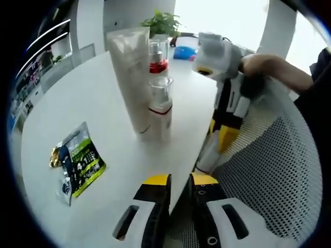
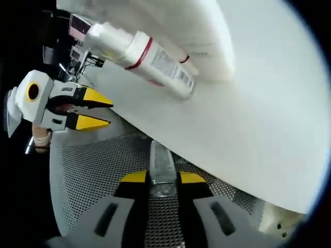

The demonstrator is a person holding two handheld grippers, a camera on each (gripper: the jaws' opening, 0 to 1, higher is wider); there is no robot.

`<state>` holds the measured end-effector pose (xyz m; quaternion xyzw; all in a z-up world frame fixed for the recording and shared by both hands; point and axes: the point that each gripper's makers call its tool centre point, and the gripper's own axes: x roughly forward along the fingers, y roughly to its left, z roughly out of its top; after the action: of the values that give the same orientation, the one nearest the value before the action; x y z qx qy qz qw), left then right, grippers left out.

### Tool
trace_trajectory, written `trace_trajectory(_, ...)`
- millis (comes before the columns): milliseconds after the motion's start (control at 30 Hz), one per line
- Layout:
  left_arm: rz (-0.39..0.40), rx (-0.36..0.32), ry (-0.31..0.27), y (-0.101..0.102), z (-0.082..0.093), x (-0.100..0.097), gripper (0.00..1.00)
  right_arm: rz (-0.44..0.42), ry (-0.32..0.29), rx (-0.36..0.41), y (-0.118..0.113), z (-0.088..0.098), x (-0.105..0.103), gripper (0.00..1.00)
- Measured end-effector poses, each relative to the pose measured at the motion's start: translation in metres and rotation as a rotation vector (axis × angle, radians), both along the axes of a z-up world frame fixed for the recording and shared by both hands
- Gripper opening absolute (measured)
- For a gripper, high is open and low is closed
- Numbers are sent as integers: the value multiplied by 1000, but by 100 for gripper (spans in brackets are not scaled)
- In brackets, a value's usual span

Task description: Arrange the skincare products in the storage area until every visible bottle or jar stands upright without overlapping.

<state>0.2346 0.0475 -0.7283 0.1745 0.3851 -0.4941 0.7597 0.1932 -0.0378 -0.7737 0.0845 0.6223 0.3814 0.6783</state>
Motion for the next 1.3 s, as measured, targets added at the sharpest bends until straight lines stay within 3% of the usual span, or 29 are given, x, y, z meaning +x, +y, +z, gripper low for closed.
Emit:
trace_trajectory(300,-5,8,3,3,2,-2,14,-1,-88,78,1,23,8,19)
trace_trajectory(567,-23,11,9,4,2,-5,17,-65,-139,202,5,45,19,19)
trace_trajectory(733,-39,10,9,2,2,-9,20,-128,-201,249,6,56,32,19)
trace_trajectory(867,-64,11,-2,-1,1,-10,25,-140,-204,275,8,60,34,19)
trace_trajectory(1133,-163,16,-115,-13,9,-4,31,-136,-252,329,25,78,39,19)
trace_trajectory(1200,-202,42,-186,-15,12,1,31,-130,-267,344,32,84,41,19)
trace_trajectory(1300,-230,73,-235,-16,14,4,29,-127,-281,369,40,92,43,19)
